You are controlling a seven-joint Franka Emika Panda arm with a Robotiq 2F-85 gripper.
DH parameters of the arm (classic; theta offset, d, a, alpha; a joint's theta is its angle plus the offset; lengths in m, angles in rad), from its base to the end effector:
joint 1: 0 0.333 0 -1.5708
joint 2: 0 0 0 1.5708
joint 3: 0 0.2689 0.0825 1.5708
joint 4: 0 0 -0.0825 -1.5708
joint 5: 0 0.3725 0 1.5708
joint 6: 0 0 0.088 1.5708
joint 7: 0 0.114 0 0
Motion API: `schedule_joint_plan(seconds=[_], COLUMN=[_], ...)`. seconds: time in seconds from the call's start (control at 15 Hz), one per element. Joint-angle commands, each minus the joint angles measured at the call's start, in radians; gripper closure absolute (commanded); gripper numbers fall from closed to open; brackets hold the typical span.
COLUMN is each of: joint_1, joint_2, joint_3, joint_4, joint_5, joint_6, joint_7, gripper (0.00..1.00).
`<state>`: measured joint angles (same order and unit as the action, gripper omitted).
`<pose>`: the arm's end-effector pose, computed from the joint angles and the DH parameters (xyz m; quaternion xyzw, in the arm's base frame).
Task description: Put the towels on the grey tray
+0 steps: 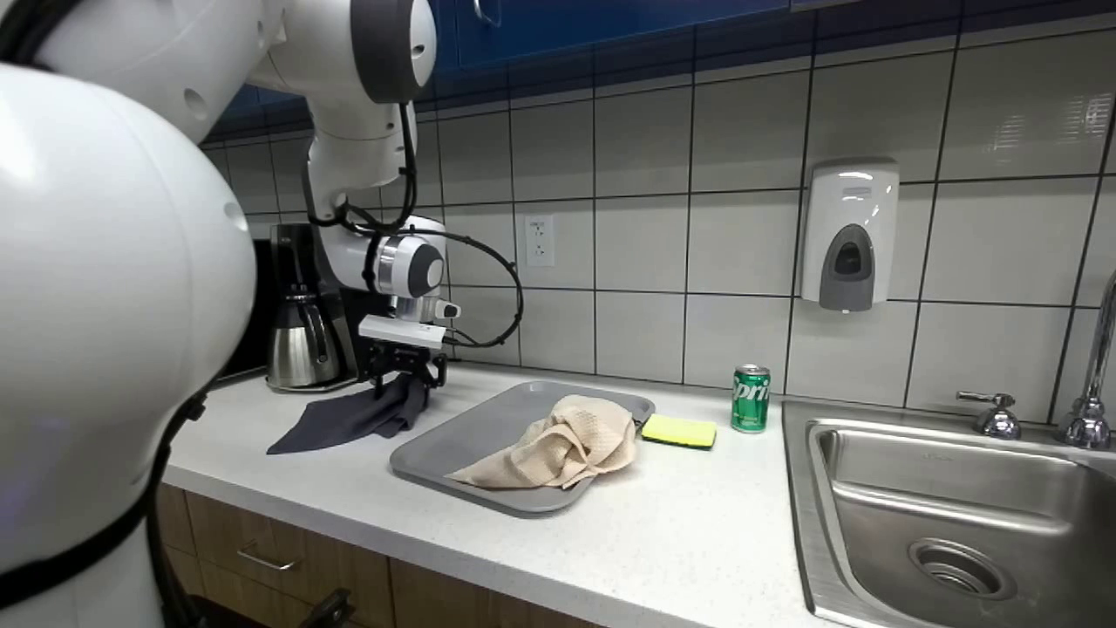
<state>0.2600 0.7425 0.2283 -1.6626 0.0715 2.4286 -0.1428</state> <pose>0.5764 0.2952 0.1536 -0.9619 -0.2539 -0.0017 0.1018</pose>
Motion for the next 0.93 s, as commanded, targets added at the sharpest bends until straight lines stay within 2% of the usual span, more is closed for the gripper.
schedule_joint_plan(seconds=[0.0,0.53,0.67,0.87], joint_1=[-0.001,-0.005,-0.008,-0.012], joint_2=[-0.002,-0.017,-0.030,-0.060], joint_3=[0.011,0.017,0.018,0.020], joint_4=[0.020,0.000,-0.011,-0.042], joint_5=[-0.018,-0.008,-0.004,0.001], joint_6=[-0.014,-0.016,-0.016,-0.008], joint_7=[-0.009,-0.005,-0.001,0.001], gripper=[0.31,0.94,1.00,0.97])
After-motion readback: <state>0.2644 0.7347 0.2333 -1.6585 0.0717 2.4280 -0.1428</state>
